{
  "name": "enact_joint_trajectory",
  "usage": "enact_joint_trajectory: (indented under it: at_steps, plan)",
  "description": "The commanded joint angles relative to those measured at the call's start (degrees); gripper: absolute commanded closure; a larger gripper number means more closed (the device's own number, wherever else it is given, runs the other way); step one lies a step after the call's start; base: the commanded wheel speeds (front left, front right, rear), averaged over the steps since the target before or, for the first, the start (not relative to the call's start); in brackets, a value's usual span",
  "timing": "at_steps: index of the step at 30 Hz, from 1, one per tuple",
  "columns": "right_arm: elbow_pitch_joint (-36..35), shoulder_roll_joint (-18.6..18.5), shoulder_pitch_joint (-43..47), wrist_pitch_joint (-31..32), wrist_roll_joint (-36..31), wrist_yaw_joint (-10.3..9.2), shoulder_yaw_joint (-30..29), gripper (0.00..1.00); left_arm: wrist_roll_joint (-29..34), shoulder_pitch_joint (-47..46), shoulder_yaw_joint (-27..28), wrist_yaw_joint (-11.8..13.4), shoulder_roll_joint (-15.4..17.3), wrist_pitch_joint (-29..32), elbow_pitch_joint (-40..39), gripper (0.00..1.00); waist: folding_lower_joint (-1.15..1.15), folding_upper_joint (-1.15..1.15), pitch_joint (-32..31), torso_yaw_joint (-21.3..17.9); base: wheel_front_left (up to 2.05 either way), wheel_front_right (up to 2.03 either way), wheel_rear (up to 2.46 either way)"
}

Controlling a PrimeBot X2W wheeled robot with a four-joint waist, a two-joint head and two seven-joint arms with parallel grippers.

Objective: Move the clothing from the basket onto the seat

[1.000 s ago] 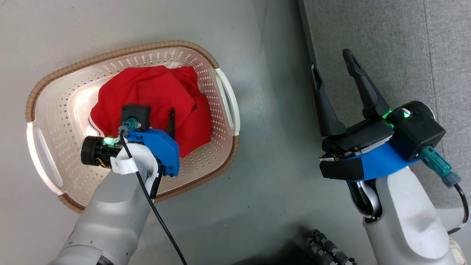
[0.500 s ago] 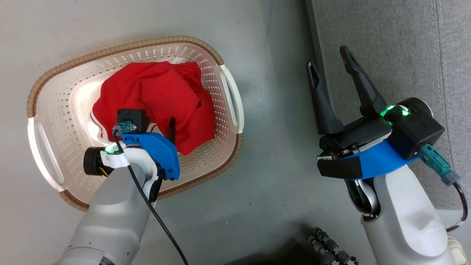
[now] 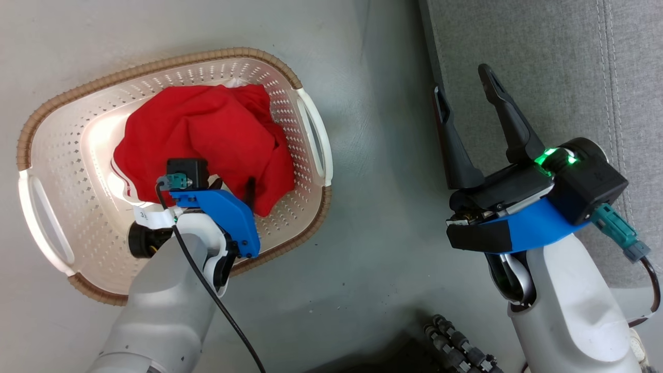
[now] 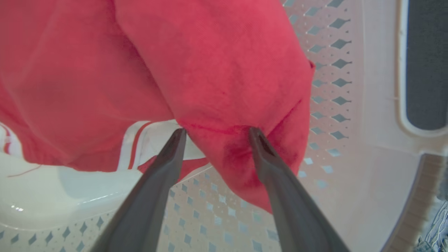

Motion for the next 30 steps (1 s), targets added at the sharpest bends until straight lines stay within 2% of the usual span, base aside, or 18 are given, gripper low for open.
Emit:
enact_joint_trajectory:
  at_steps: [1,6,8,9,30]
  plan:
    - [-0.3,0.1,0.0,-0.3,0.6,0.01,0.0,0.00,-0.6,0.4,-0.4,-0.2,0.0,0.1,-1.0,0.00,0.00,0.00,0.2,-0.2,0.00,0.00,0.00]
    - [-0.7,0.1,0.5,-0.3,0.6,0.01,0.0,0.00,-2.7,0.6,-1.8,0.1,0.0,0.2,-3.0,0.00,0.00,0.00,0.5,-0.4,0.00,0.00,0.00]
    - [-0.7,0.1,0.6,-0.3,0.5,0.01,-0.1,0.00,-3.2,0.5,-2.5,0.1,0.0,0.0,-3.3,0.84,0.00,0.00,0.5,-0.4,0.00,0.00,0.00]
    - [-0.8,0.1,0.6,-0.3,0.5,0.01,-0.2,0.00,-3.4,0.5,-2.8,0.3,0.0,0.1,-3.3,1.00,0.00,0.00,0.5,-0.4,0.00,0.00,0.00]
    - [-0.2,0.1,0.4,-0.3,-0.4,0.01,-0.7,0.00,-8.3,-0.7,-7.6,0.3,0.0,-2.0,-3.9,1.00,0.00,0.00,-0.9,1.4,0.00,0.00,0.00]
